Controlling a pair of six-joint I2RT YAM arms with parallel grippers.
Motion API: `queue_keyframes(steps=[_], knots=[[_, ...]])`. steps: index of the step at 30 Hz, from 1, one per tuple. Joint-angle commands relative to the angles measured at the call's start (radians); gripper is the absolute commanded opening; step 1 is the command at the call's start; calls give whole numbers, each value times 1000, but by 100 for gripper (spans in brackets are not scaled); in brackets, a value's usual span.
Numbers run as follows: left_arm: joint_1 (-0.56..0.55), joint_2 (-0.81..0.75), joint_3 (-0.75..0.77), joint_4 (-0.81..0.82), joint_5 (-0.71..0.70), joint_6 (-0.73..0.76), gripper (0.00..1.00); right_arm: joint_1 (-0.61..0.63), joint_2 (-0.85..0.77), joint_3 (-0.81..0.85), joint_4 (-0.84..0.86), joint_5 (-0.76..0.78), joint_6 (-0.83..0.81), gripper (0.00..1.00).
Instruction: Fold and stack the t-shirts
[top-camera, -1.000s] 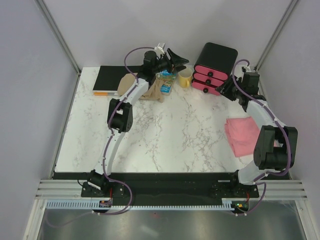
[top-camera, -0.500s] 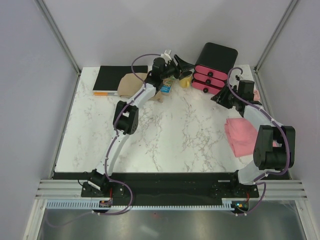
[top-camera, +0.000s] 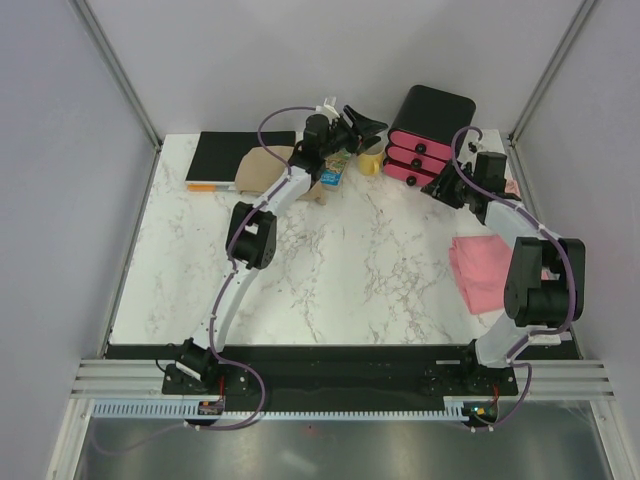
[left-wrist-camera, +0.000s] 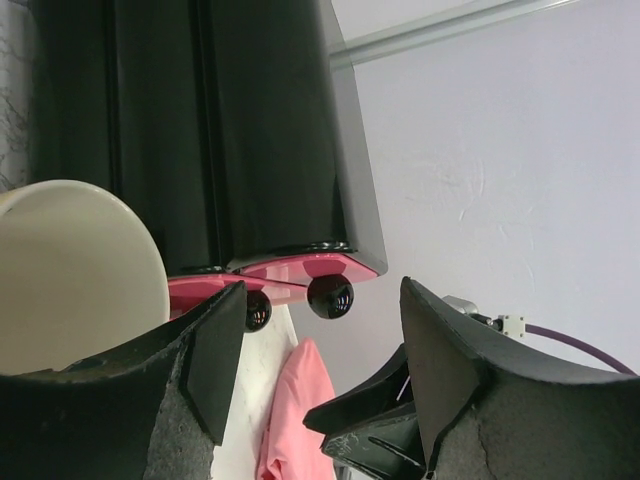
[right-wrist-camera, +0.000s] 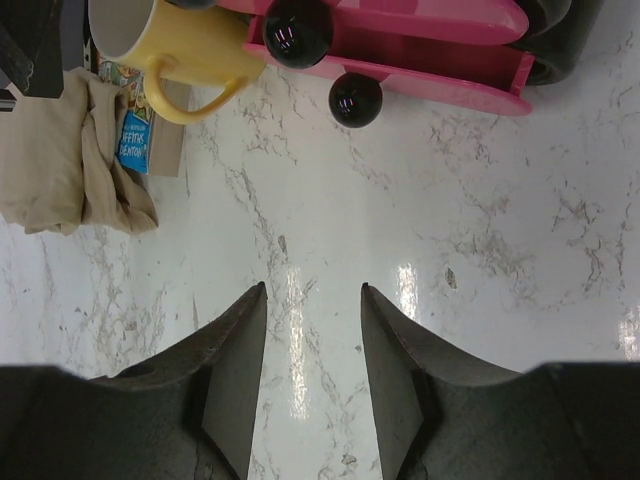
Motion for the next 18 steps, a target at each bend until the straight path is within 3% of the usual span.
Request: queue_keyframes(steps=[1,5,12,18], knots=[[-3,28,49,53,-38,-28,70,-2,13,70,-8,-29,-20,51],[-3,6,34,44,-3,-10,68,-5,2,48,-2,-33,-2,50],[-3,-199,-270,82,83,50,66,-5,-48,-25,32,-27,54,50],[16,-319,-400,68,174,29,65,-14,-53,4,9,-30,71,50]])
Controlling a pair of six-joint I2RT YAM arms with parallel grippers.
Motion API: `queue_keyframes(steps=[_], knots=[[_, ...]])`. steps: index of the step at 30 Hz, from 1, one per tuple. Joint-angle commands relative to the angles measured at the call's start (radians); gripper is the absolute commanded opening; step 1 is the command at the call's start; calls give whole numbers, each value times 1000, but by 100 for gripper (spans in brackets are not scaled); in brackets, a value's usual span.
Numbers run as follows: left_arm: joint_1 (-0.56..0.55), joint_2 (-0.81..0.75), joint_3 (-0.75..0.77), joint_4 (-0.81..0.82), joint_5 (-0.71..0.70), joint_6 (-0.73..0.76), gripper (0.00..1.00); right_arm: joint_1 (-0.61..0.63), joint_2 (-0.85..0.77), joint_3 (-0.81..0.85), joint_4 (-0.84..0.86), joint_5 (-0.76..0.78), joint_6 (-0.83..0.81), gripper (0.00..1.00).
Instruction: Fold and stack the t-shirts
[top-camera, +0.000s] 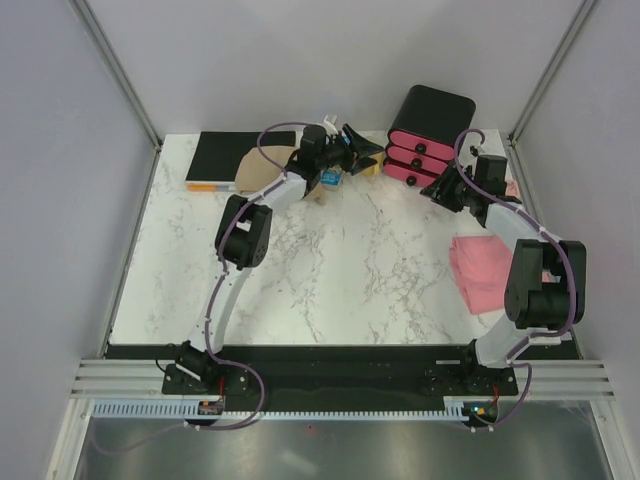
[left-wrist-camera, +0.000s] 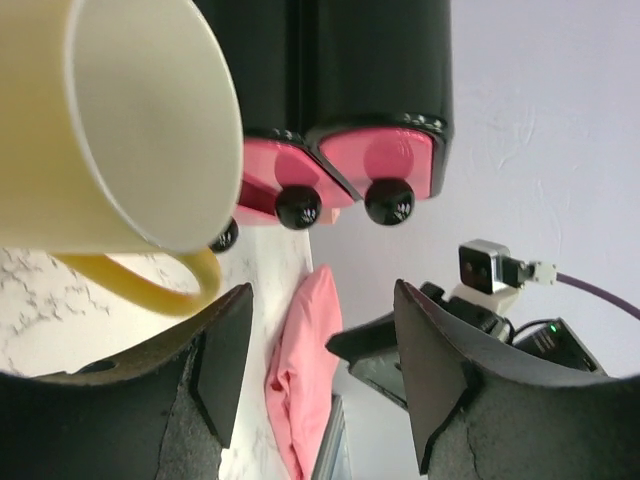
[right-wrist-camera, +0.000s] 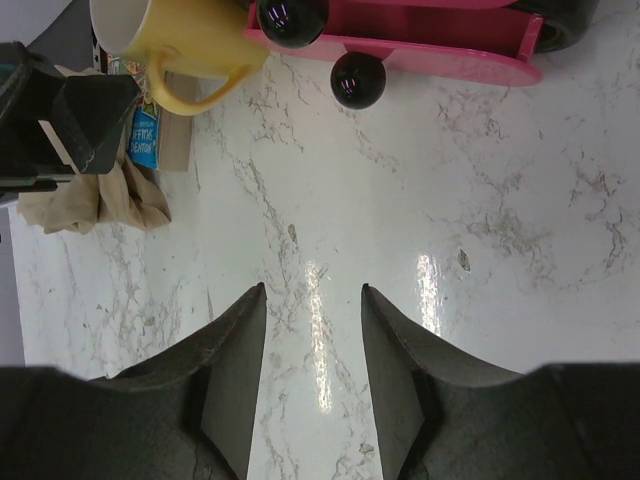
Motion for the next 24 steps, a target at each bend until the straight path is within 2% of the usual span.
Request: queue_keyframes(steps=[1,6,10,13,19,20,21,23,24], knots=[[18,-178,-64,33,109,34,65,-17,-45,31,10,-16,17,51],[23,-326,-106,-158,171,124,65,-34,-60,50,6,-2,17,50],[32,-388,-89,-315,186,267,66,-37,-81,55,4,33,0,51],[51,-356,-44,-385,220,278,66,-40,-68,93,3,79,-6,52],[57,-186,233,-525,336,310,65,-43,24,264,0,154,-103,48],[57,-168,245,-525,346,305,65,-42,59,342,-11,166,-114,44],[58,-167,236,-525,349,304,65,-42,78,381,-31,172,-126,25],[55,-202,176,-525,347,328,64,-42,128,499,-52,180,-144,4],[55,-219,149,-525,347,342,64,-42,141,530,-59,180,-143,0]])
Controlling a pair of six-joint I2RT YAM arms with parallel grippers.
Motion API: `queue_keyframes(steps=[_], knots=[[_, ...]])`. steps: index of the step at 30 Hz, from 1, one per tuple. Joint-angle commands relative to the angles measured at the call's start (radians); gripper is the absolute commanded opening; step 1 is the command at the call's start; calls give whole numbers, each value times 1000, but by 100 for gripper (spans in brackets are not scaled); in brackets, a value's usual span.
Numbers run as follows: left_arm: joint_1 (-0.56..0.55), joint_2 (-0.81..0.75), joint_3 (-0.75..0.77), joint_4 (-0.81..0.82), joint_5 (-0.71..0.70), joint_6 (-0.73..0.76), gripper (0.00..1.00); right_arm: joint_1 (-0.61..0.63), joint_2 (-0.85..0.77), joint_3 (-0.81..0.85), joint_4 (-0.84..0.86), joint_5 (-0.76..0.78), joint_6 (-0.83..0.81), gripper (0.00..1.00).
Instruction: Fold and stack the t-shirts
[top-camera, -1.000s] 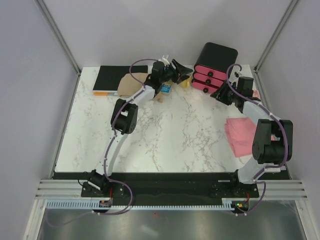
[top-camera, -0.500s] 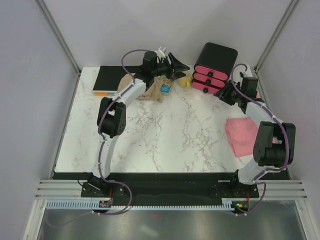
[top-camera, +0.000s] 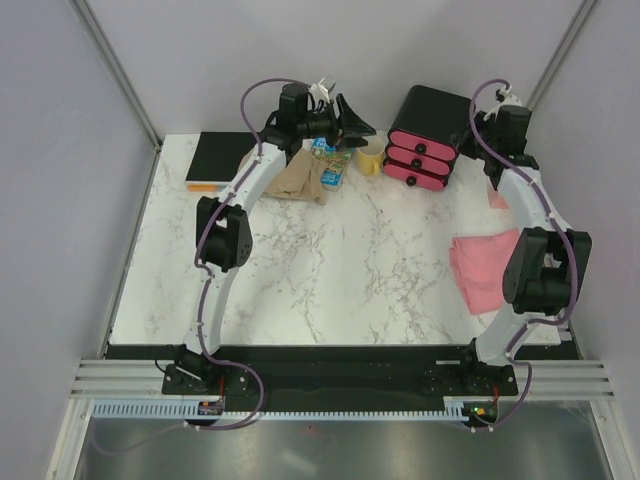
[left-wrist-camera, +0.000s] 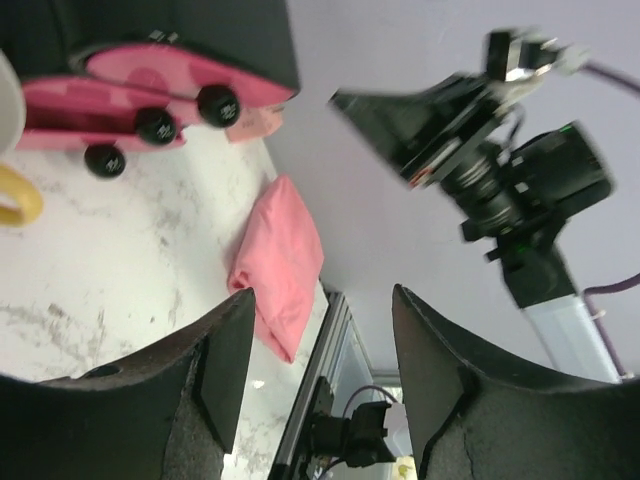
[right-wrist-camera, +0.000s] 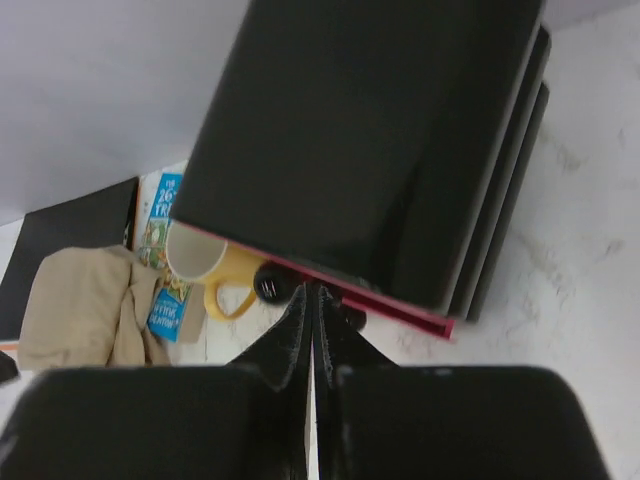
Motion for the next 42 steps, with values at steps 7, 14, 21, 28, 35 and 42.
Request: queue_keyframes(steps=[7,14,21,28,35,42], knots=[[0,-171,-261,-99,52,170,61,5,211,382,15,47,-19,0],[-11,-401,-629,-106,-60,243,61,58,449,669,-74,76,-54,0],[-15,-527,-777,-135,-67,300,61,49,535,715,-13,122,-21,0],[-15,-559,-821,-157,-74,311,60,52,573,712,-24,168,-8,0],[-23,-608,-900,-157,-91,320,60,52,710,833,-16,268,-2,0],[-23,-666,-979,-160,-126,331,59,41,814,907,16,322,65,0]])
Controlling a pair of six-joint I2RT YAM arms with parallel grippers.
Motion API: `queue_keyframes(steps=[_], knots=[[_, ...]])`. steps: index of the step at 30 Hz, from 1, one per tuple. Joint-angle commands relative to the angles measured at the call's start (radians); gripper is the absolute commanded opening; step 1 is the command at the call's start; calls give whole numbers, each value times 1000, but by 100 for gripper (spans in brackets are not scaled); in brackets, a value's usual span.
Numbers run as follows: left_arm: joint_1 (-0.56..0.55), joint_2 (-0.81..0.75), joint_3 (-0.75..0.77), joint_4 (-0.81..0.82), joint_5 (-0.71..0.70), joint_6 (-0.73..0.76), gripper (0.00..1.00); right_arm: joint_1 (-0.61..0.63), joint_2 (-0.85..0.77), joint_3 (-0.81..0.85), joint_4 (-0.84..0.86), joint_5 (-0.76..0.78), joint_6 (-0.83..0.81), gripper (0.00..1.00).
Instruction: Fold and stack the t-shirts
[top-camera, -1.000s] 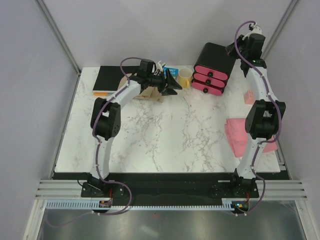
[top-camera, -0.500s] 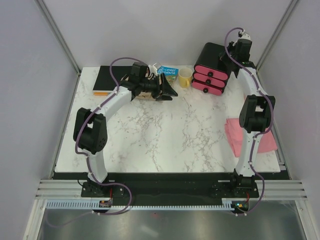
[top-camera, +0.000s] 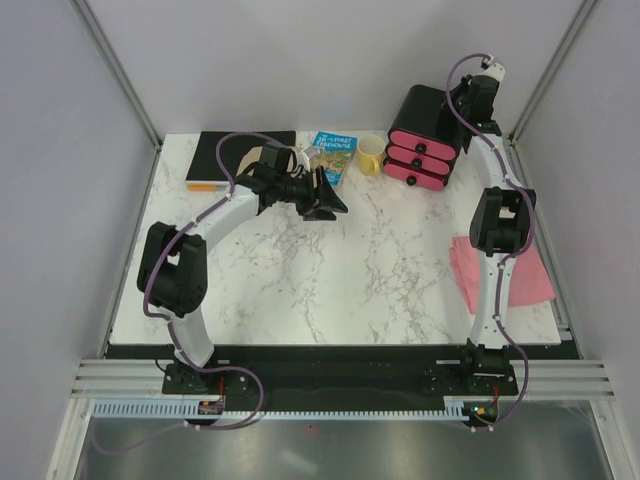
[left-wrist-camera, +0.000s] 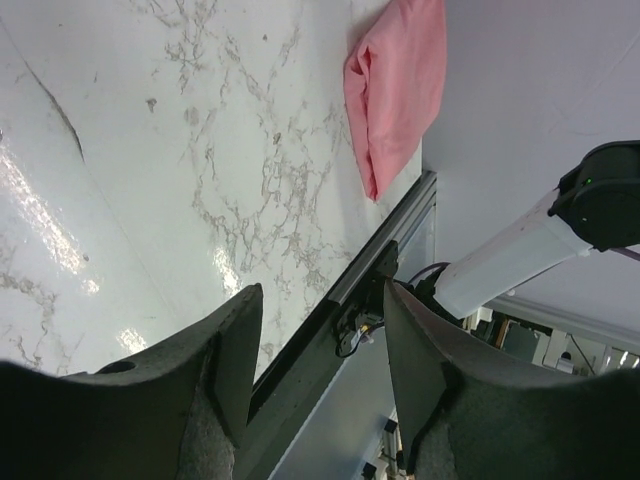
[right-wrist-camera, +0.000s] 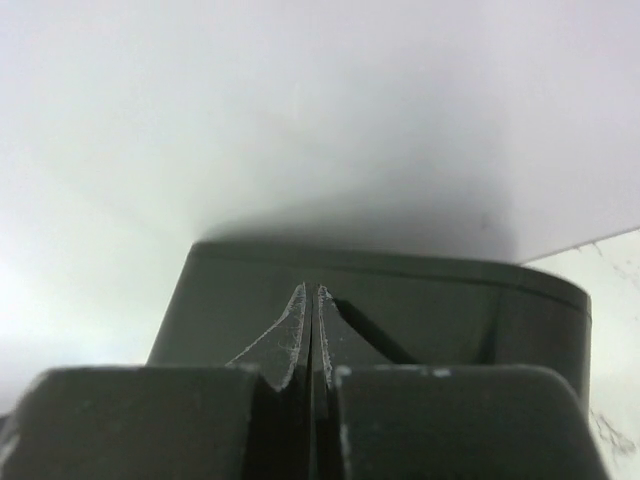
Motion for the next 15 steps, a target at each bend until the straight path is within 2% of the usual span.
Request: queue_keyframes(steps=[1,7,15], knots=[[-5,-93,-41,7,-31,52,59,-14,95,19,-51,87,55,0],[-3,-137,-107,4,-52,51,58,-34,124,-4,-15,171,88,1],[-6,-165,-139,4,-71,51,58,-89,134,0,-16,194,135,0]])
